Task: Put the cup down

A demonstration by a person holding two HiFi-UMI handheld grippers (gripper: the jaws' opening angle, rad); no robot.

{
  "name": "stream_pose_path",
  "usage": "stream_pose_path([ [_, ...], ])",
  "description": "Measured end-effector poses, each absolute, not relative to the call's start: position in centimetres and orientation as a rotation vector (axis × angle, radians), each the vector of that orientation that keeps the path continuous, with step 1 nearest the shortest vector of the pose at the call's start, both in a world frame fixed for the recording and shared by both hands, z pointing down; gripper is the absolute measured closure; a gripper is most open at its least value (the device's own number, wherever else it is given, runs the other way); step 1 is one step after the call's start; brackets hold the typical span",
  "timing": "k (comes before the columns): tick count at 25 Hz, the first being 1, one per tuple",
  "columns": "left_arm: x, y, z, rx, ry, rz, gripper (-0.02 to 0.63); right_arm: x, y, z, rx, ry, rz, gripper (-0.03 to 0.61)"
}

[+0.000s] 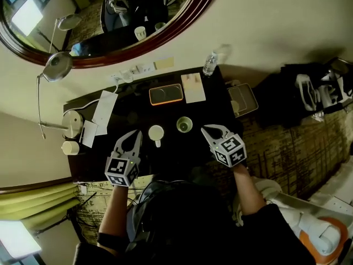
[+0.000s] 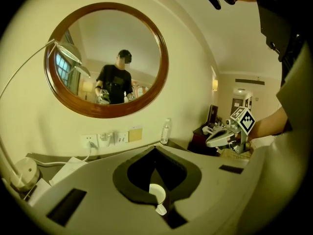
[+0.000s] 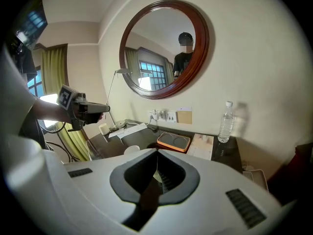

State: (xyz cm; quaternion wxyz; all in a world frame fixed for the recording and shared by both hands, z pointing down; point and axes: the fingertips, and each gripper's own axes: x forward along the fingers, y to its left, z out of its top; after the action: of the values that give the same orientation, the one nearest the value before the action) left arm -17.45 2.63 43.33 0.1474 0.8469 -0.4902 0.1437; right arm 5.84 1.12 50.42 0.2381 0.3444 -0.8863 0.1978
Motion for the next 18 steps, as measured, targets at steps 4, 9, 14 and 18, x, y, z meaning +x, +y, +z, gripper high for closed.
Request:
stream_pose_path([
  [4, -17.5, 2.6, 43.9, 2.427, -1.416, 0.436, 0.627, 5.9, 1.1, 51.4, 0.935, -2.424, 0.545, 0.54],
  [9, -17.4, 3.2, 45.1, 2.4, -1.407, 0.471, 0.629, 6.2, 1.6, 53.7, 0.904, -2.381, 0.53, 0.404],
  [14, -16.8, 2.6, 45.5, 2.399, -1.388, 0.488, 0.627, 6.0, 1.5, 56.3, 0.829, -2.354, 0.53, 0.175],
  [18, -16.4, 2.4, 45.9, 2.387, -1.365, 0.522, 0.627, 4.7, 1.6, 57.7, 0.755, -2.341, 0.49, 0.073],
])
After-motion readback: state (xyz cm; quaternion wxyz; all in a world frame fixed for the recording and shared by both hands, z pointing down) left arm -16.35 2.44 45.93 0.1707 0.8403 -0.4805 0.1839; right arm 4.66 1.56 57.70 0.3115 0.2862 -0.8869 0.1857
